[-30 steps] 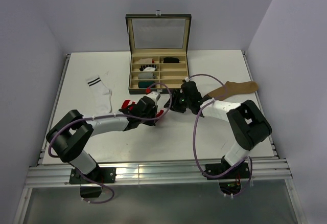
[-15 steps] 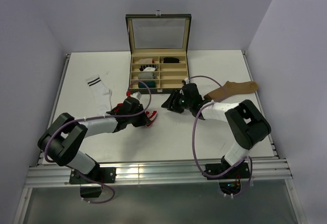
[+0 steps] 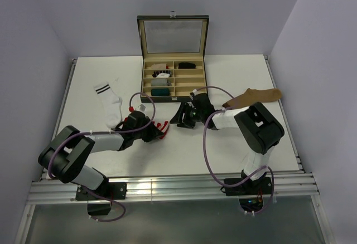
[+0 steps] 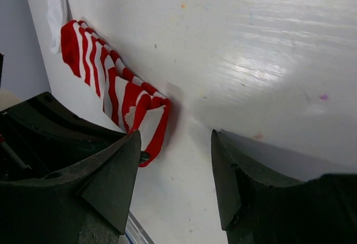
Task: Roll the socks
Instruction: Roll the sock at the center of the board.
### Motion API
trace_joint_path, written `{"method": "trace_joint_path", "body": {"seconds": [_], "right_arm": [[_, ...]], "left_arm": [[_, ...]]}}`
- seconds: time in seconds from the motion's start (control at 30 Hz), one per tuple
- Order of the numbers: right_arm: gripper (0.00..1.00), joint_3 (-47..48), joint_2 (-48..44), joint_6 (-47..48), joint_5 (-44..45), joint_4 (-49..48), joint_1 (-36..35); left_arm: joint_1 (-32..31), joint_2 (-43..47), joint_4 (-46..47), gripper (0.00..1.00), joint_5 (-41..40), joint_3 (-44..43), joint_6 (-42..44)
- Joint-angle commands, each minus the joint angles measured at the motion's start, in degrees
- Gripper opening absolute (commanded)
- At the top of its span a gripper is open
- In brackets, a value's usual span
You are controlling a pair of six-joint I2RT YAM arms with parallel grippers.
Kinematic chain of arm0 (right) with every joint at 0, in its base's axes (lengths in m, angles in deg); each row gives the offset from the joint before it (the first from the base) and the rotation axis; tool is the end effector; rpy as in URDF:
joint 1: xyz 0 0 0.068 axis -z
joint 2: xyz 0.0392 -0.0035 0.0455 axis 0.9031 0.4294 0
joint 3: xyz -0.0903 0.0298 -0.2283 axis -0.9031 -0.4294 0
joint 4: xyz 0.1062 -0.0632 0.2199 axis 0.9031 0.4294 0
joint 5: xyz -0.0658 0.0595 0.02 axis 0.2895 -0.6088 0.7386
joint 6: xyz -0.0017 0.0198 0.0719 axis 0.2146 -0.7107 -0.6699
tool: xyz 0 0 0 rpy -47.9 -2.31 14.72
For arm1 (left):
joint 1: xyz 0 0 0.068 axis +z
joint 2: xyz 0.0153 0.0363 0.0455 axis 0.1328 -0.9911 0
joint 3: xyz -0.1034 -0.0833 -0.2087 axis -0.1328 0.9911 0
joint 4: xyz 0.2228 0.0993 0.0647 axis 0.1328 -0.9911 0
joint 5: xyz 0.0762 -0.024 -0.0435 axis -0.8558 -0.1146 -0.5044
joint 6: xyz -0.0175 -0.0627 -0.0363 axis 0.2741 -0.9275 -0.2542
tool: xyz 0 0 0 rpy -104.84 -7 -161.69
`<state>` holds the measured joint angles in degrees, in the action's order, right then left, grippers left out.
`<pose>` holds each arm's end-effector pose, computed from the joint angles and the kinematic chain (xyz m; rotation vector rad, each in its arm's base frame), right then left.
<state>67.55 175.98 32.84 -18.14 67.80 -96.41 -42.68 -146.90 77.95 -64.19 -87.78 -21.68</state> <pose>0.2819 0.2057 0.0971 0.0963 2.4714 1.1710 0.2234 -0.1683 0.0938 -0.4624 2.4561 -0.9720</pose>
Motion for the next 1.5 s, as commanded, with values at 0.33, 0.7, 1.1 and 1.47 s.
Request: {"method": "trace_joint_path", "body": {"seconds": [0.33,0.7,1.1,1.47], "right_arm": [[0.59,7.95,6.26,0.52,-2.36,0.87,-2.97],[0.19,14.02,9.6,4.39,-3.59,13.78,-4.73],[0.0,17.71,4.16,16.69,13.98,31.46,-4.64],[0.0,18.86,2.13,20.47,18.29,35.94,-4.64]], "left_arm": [[0.68,1.08,2.58,0.12,1.59,1.62,-1.61],[0.77,0.64,2.5,0.12,1.6,1.1,-0.9],[0.86,8.27,-5.67,0.48,-3.85,-2.24,3.58],[3.23,0.56,-6.29,0.34,-4.91,-7.69,8.24]]}}
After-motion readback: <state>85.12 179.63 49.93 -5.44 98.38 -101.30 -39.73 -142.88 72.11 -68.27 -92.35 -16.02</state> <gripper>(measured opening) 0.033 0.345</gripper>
